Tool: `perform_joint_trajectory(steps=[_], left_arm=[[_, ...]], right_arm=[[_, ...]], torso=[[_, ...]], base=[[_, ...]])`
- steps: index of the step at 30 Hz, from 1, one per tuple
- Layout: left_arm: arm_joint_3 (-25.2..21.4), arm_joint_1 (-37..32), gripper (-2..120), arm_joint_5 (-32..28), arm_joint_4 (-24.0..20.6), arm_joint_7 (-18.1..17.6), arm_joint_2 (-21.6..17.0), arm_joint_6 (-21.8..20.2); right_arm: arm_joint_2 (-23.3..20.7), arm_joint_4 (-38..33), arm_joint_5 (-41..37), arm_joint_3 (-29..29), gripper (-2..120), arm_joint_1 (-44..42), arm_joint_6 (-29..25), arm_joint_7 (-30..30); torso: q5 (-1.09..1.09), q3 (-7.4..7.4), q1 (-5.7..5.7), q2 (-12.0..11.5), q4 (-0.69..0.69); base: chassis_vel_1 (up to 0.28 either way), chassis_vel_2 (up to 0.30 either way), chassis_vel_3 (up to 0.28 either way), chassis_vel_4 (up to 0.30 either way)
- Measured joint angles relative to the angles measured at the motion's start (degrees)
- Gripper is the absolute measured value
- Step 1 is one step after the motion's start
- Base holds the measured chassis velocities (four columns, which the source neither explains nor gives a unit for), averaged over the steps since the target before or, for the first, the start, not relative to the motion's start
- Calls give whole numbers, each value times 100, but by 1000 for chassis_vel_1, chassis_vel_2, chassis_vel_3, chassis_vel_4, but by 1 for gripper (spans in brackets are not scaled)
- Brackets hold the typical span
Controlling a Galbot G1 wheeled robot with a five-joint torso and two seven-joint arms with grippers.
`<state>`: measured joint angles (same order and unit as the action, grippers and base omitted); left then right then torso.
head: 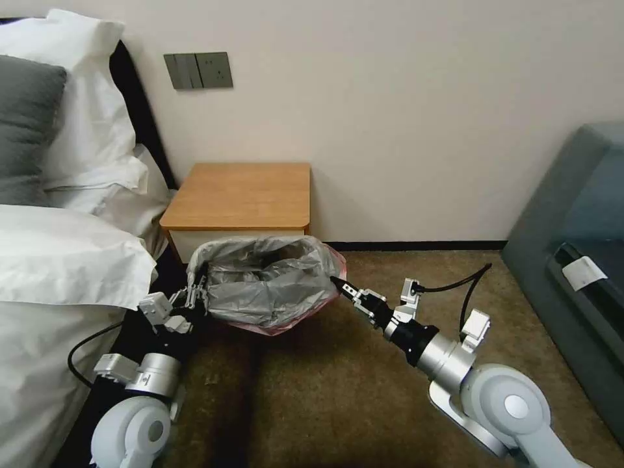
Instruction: Pick up the garbage bag from the table and place it over the trash can.
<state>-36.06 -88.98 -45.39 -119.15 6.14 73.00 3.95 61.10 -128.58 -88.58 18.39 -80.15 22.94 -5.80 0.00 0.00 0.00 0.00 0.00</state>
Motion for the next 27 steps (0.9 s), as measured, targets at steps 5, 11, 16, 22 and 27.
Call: perform_joint_trajectory(steps=[5, 11, 16, 22, 27], left_arm=[[6, 20, 9, -13, -5, -2, 13, -30], [2, 13, 9, -76, -64, -3, 12, -99], [-19, -14, 9, -121, -91, 5, 8, -139], [-1, -99, 9, -109, -105, 127, 15, -225], [11, -167, 9, -97, -150, 225, 4, -281]], right_arm=[[-7, 269, 663, -67, 0, -52, 22, 321], [50, 765, 1493, -175, 0, 98, -137, 756], [147, 1062, 1942, -301, 0, 293, -272, 936], [329, 1501, 2474, -452, 0, 613, -485, 1194], [399, 1784, 2763, -480, 0, 811, -607, 1329]], torso=[[0, 0, 0, 0, 0], [1, 0, 0, 0, -1], [0, 0, 0, 0, 0], [0, 0, 0, 0, 0], [0, 0, 0, 0, 0]], base=[[0, 0, 0, 0], [0, 0, 0, 0], [0, 0, 0, 0], [0, 0, 0, 0], [0, 0, 0, 0]])
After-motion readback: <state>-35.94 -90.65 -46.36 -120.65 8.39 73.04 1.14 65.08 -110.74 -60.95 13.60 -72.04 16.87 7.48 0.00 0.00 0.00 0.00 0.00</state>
